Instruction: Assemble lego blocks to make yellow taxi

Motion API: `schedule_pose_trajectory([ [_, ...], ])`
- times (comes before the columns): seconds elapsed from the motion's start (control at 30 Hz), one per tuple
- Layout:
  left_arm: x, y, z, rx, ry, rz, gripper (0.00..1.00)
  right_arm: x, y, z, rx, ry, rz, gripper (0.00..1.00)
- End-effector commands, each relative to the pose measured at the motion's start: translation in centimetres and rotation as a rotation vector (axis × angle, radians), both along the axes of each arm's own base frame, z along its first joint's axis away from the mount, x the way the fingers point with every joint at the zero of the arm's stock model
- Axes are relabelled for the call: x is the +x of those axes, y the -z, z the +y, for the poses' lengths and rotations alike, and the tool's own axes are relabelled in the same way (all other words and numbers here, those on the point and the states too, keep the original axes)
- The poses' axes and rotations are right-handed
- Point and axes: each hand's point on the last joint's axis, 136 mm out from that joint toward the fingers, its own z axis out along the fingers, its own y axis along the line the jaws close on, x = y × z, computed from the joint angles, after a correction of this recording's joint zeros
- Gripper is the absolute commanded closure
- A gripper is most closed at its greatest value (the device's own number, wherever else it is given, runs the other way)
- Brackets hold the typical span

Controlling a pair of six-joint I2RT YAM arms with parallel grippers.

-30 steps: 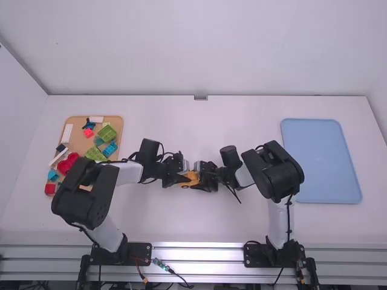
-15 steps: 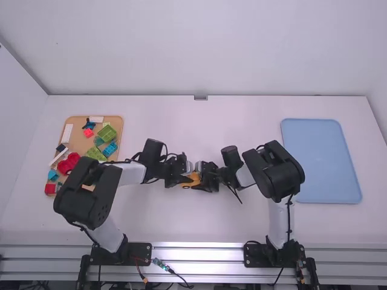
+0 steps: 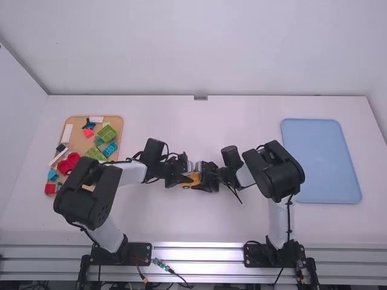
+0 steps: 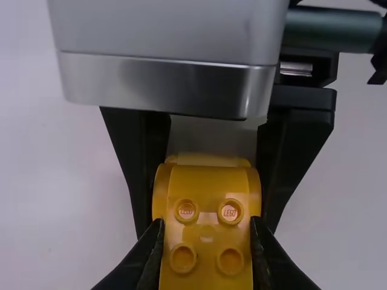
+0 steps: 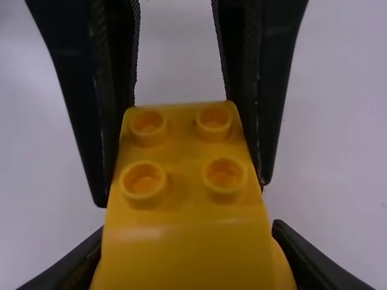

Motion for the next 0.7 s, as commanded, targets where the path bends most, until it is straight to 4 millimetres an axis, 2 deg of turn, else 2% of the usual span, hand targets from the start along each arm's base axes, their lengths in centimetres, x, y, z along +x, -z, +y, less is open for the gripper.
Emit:
schedule_pose_trajectory([
  [0.0,-1.6,3.1,0.6,0.102,-0.031,0.088,0.98,0.1,0.9,-0.2,-0.038,0.018,-0.011,0.78],
  [0.2,-1.1,3.9,1.3,0.163,-0.088,0.098,0.98,0.1,0.9,-0.2,-0.038,0.018,-0.011,0.77],
  [0.4,-1.4,4.0,0.8,0.171,-0.070,0.092,0.98,0.1,0.9,-0.2,-0.038,0.018,-0.009,0.78],
  [0.67,-1.1,4.3,1.3,0.200,-0.107,0.099,0.98,0.1,1.0,-0.2,-0.038,0.019,-0.010,0.77],
])
